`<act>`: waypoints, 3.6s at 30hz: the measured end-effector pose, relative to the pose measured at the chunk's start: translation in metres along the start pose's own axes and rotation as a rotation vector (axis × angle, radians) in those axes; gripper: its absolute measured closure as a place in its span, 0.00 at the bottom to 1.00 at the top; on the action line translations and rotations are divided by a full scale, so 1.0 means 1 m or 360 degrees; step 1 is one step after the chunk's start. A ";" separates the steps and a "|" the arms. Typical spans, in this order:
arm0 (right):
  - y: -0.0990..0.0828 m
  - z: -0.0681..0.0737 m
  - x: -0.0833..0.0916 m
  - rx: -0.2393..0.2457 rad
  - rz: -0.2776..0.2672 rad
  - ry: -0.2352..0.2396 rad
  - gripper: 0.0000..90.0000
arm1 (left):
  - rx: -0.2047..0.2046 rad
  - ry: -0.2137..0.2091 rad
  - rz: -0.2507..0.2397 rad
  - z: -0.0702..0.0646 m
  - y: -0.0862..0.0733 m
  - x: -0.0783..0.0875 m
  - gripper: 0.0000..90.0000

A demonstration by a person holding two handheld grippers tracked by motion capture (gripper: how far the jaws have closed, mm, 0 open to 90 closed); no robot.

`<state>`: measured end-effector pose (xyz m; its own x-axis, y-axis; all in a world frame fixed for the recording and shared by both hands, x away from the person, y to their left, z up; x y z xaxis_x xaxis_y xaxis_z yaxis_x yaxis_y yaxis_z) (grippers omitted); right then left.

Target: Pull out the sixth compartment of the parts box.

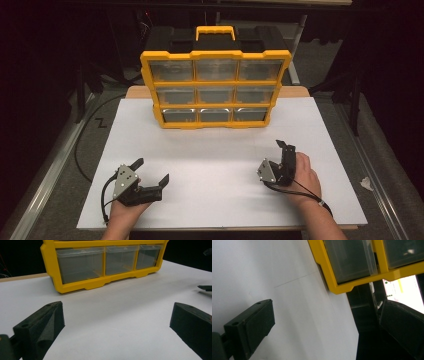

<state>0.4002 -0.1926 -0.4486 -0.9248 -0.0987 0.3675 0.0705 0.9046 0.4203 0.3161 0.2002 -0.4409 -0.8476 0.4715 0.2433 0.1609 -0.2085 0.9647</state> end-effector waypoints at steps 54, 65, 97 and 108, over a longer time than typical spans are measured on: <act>0.044 -0.001 -0.012 0.0350 -0.0063 -0.0393 0.59 | -0.0060 -0.0032 0.0006 -0.004 0.000 -0.006 0.00; 0.061 -0.025 -0.023 0.0326 -0.0080 -0.0437 0.61 | -0.0069 -0.0049 -0.0005 -0.006 0.000 -0.006 0.00; 0.108 -0.098 -0.053 0.0338 -0.0093 -0.0609 0.76 | -0.0076 -0.0043 -0.0012 -0.007 0.000 -0.007 0.00; 0.115 -0.102 -0.063 0.0427 -0.0079 -0.0605 0.79 | -0.0079 -0.0051 -0.0010 -0.008 0.000 -0.007 0.00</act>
<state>0.5046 -0.1248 -0.3385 -0.9995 -0.0311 0.0010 -0.0304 0.9828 0.1819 0.3179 0.1902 -0.4437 -0.8319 0.4998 0.2411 0.1298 -0.2472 0.9602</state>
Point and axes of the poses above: each handheld gripper's, and its own axes: x roughly backward along the jaws, y roughly out of its top, z roughly to its left, the point moved 4 cm from there along -x, roughly forward along the jaws, and after that the axes turned 8 degrees about -x, right-handed, at the moved point
